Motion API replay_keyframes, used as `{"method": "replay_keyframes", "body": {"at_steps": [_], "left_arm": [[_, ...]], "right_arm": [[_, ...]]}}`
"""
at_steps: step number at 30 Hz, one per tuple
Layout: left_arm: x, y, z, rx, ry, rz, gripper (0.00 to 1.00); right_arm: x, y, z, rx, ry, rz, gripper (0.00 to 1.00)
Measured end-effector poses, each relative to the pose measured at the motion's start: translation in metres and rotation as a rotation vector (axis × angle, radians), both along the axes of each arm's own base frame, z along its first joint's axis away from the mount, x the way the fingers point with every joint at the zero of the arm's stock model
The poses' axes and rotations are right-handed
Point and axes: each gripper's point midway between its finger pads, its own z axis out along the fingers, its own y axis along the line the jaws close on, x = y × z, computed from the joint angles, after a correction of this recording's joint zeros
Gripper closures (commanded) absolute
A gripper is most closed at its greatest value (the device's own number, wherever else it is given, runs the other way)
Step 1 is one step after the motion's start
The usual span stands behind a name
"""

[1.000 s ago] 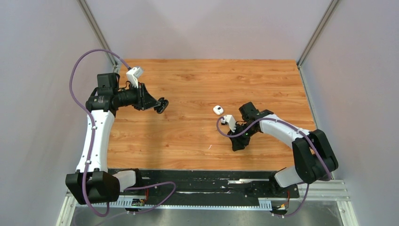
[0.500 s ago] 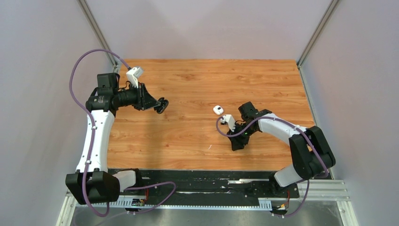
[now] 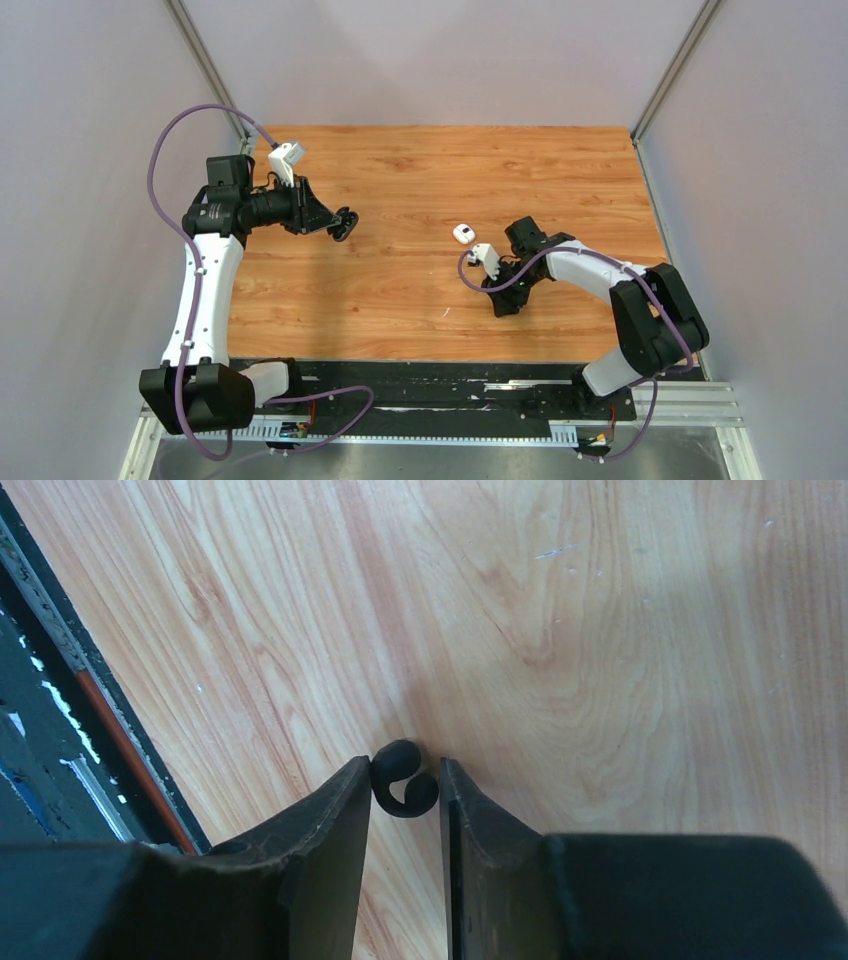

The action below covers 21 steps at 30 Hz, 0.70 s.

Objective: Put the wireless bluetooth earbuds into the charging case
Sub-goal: Adjust the earbud at the center of the board.

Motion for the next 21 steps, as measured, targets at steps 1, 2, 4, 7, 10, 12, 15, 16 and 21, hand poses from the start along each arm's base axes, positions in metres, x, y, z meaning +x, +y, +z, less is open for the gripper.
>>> {"method": "replay_keyframes", "body": {"at_steps": [1,2,4,7,10,12,15,16,21], "left_arm": [[0.0,0.0,0.0,0.0,0.0,0.0,1.0],[0.0,0.0,0.0,0.0,0.0,0.0,1.0],[0.0,0.0,0.0,0.0,0.0,0.0,1.0],[0.0,0.0,0.0,0.0,0.0,0.0,1.0],[0.0,0.0,0.0,0.0,-0.001,0.0,1.0],[0.0,0.0,0.0,0.0,0.0,0.0,1.0],[0.0,0.0,0.0,0.0,0.0,0.0,1.0],[0.0,0.0,0.0,0.0,0.0,0.0,1.0],[0.0,0.0,0.0,0.0,0.001,0.0,1.0]], "right_arm": [[0.0,0.0,-0.001,-0.003,0.0,-0.001,0.74],[0.001,0.0,-0.001,-0.004,0.0,-0.001,0.77],[0.001,-0.001,-0.001,-0.006,-0.004,-0.002,0.8],[0.004,0.0,-0.001,-0.006,-0.013,-0.003,0.82],[0.005,-0.001,-0.001,-0.011,-0.019,-0.005,0.89],[0.007,-0.001,-0.001,-0.015,-0.027,-0.009,0.95],[0.012,-0.002,0.0,-0.022,-0.046,-0.013,0.97],[0.013,-0.003,0.0,-0.024,-0.048,-0.016,0.97],[0.021,-0.007,0.002,-0.03,-0.059,-0.036,1.0]]}}
